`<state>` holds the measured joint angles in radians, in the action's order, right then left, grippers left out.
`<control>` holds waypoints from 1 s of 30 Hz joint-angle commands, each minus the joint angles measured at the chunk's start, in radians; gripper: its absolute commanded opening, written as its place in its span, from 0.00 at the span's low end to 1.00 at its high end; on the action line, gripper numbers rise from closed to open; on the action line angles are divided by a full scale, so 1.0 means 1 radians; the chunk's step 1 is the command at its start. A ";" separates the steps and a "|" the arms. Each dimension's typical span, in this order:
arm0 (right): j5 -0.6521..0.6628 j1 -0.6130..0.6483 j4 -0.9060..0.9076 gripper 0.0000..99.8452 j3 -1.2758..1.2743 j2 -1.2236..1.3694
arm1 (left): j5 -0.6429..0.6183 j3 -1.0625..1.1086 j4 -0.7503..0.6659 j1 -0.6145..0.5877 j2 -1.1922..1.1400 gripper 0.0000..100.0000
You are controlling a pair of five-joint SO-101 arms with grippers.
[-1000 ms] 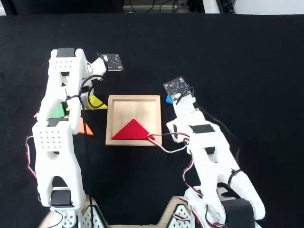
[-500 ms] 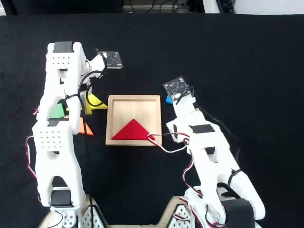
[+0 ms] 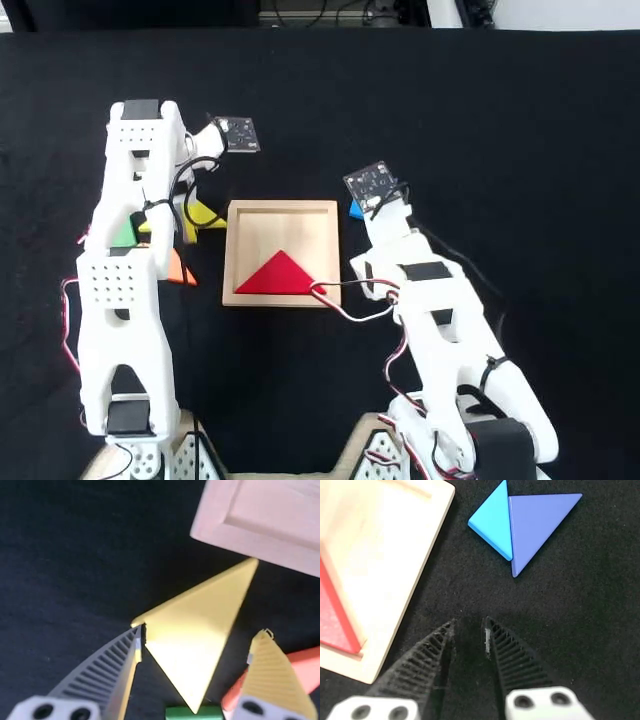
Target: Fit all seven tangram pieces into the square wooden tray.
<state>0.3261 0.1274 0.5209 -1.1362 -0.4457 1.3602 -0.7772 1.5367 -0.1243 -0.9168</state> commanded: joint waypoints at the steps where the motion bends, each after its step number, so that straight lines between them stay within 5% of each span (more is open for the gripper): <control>1: -0.002 -0.009 -0.017 0.09 0.002 -0.027 | 0.014 -0.033 -0.023 -0.002 0.003 0.34; 19: -0.002 -0.009 -0.015 0.09 0.002 -0.027 | 0.052 -0.116 -0.058 -0.016 -0.157 0.34; 30: -0.002 -0.009 -0.017 0.09 0.002 -0.027 | -0.029 -0.519 0.189 -0.025 -0.198 0.34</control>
<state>0.3261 0.1274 0.5194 -1.1377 -0.4457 1.3970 -1.0840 1.6487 -0.1320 -1.1208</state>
